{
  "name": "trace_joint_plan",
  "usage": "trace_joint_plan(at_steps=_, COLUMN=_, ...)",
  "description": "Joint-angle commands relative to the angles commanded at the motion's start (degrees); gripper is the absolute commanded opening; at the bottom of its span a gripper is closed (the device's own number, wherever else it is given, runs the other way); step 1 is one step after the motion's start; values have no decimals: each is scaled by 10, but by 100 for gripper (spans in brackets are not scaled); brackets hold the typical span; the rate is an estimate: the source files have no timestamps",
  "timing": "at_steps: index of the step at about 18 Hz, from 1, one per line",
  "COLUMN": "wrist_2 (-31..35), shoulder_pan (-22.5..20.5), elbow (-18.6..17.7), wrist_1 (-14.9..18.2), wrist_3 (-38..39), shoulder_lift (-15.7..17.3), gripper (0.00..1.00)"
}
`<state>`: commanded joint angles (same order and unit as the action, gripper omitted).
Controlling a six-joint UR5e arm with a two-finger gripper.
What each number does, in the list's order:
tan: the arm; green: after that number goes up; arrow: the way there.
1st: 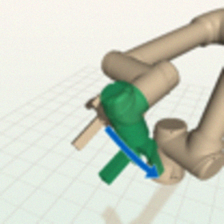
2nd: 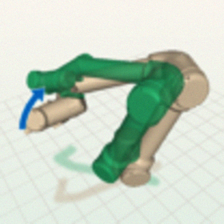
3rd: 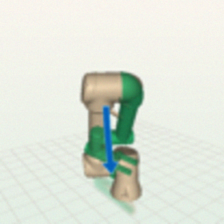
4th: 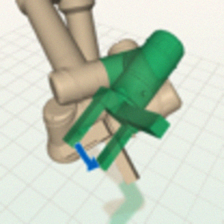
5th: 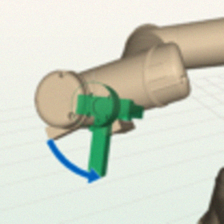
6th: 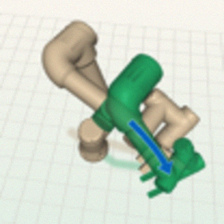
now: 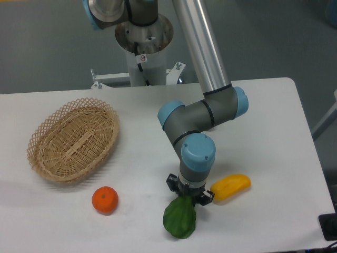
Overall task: Pick up the green vegetable from the table
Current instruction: 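Lift the grasped bok choy up off the table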
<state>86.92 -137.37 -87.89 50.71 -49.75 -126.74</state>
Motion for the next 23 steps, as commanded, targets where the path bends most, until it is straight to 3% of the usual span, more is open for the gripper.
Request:
trace_joint_plan(at_steps=4, wrist_2=0, shoulder_pan=0, elbow=5, wrist_1=2, wrist_3=-1, shoulder_lift=11, gripper=14)
trace_joint_plan(at_steps=19, wrist_2=0, shoulder_pan=-25, elbow=14, wrist_1=8, wrist_3=-10, shoulder_lift=59, gripper=14)
trace_joint_plan(at_steps=23, wrist_2=3, shoulder_pan=-38, elbow=16, wrist_1=51, wrist_3=-30, shoulder_lift=80, gripper=15)
